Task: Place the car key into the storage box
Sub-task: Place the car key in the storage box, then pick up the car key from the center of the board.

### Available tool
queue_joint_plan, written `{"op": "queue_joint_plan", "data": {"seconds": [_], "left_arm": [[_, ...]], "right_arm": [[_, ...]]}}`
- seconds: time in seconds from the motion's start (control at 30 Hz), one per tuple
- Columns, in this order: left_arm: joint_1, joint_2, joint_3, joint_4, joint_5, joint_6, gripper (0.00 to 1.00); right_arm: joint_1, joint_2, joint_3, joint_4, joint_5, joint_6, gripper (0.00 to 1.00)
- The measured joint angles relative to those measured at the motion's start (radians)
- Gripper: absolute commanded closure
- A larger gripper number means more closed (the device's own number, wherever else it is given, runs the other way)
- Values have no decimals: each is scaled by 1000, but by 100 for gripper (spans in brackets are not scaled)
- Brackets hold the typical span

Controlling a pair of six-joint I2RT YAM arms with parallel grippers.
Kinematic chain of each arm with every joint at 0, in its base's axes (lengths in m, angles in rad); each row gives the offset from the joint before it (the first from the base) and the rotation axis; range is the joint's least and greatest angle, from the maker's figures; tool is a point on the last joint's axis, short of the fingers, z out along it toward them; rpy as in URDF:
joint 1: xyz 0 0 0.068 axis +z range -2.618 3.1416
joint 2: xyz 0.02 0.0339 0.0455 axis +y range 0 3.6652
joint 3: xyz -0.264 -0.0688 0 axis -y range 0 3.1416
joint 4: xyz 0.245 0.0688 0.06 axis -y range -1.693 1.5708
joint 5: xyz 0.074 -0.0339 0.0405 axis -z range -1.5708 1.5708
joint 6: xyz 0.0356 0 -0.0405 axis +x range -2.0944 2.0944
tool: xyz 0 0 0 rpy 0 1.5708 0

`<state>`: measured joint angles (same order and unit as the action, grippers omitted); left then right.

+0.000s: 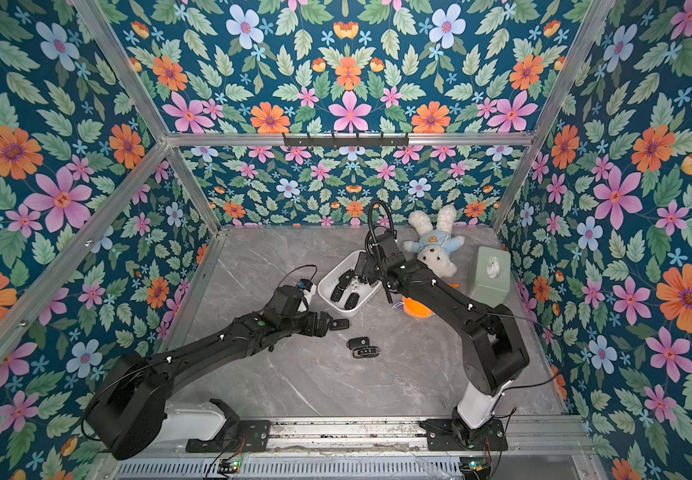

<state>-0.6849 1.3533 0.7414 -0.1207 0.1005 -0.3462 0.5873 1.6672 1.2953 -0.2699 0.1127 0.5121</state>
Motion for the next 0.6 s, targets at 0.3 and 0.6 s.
{"op": "queue_joint_plan", "data": {"seconds": [0.3, 0.6], "left_arm": [[-83, 122, 115, -105, -24, 203, 0], [-93, 232, 185, -134, -29, 313, 1]], "right_arm": [[-1, -269, -317, 113, -94, 68, 1], [-1, -419, -491, 161, -139, 152, 1]]}}
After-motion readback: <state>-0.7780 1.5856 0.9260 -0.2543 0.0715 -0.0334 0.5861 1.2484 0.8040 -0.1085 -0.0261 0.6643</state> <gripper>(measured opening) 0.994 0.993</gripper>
